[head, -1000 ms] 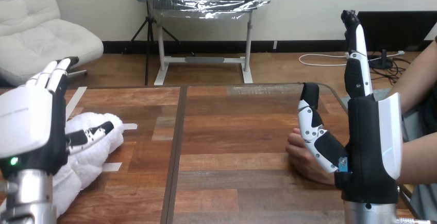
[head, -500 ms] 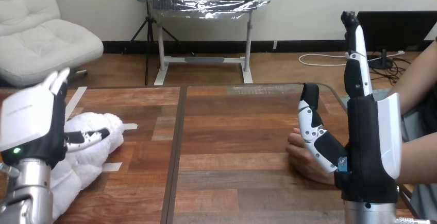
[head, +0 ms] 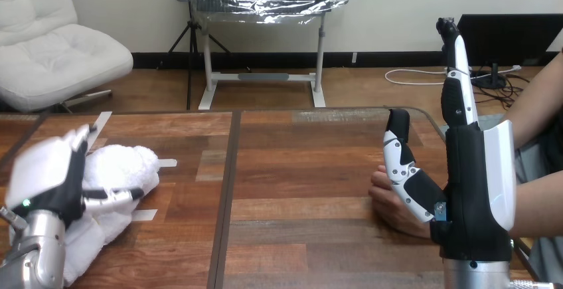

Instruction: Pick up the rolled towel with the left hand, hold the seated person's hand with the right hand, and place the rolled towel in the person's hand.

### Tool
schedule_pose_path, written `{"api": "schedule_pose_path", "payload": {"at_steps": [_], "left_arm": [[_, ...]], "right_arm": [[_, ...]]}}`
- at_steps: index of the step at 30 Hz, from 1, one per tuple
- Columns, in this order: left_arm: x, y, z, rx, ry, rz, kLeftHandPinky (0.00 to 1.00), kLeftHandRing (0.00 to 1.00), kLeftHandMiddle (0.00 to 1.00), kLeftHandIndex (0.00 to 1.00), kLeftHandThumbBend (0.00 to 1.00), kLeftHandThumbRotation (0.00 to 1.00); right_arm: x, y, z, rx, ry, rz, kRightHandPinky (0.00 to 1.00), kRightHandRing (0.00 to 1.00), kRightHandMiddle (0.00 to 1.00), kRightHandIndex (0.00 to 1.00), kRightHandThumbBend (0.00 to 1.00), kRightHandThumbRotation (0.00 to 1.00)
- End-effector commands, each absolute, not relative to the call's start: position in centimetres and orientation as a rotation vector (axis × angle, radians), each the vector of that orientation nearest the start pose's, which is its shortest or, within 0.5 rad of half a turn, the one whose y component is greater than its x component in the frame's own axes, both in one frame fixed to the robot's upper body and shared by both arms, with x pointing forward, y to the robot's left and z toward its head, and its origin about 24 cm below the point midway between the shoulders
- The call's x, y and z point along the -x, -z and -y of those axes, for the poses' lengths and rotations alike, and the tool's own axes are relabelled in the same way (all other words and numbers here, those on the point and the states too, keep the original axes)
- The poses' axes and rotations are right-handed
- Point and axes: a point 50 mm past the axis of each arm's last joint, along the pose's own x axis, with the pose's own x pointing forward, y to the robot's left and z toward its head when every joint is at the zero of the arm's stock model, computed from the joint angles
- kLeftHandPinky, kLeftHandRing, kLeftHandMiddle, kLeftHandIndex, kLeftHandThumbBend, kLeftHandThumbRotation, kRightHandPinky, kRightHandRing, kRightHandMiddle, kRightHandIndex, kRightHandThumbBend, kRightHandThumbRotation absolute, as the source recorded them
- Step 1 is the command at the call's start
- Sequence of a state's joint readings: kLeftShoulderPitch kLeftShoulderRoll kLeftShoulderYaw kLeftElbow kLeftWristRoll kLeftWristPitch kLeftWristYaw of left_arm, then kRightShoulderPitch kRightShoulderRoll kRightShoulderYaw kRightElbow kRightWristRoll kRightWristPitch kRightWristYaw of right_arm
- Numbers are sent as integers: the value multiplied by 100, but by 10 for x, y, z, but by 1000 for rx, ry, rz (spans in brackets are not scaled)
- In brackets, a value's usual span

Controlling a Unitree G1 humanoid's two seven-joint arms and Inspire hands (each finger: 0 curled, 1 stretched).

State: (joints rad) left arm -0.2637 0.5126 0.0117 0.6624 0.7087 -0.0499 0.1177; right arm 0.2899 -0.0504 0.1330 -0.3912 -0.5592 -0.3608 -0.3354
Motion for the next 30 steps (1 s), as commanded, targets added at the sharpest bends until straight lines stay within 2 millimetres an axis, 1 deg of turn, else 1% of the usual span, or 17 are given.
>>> {"api": "schedule_pose_path", "payload": {"at_steps": [1,8,17,30], "left_arm": [[-305,-28,-294,-1194,-63,-308,92,95,97,96,93,55],[-308,-18,-296,-1197,8,-404,95,97,99,99,98,64],[-310,-8,-296,-1245,63,-495,97,99,100,100,100,70],[-308,3,-297,-1289,86,-575,100,100,100,100,100,72]], "right_arm": [[-186,-122,139,482,206,638,100,100,100,100,0,0],[-186,-124,140,489,206,637,100,100,100,100,0,0],[-185,-125,141,499,205,634,100,100,100,99,0,0],[-186,-125,142,505,198,633,100,100,100,99,0,0]]}}
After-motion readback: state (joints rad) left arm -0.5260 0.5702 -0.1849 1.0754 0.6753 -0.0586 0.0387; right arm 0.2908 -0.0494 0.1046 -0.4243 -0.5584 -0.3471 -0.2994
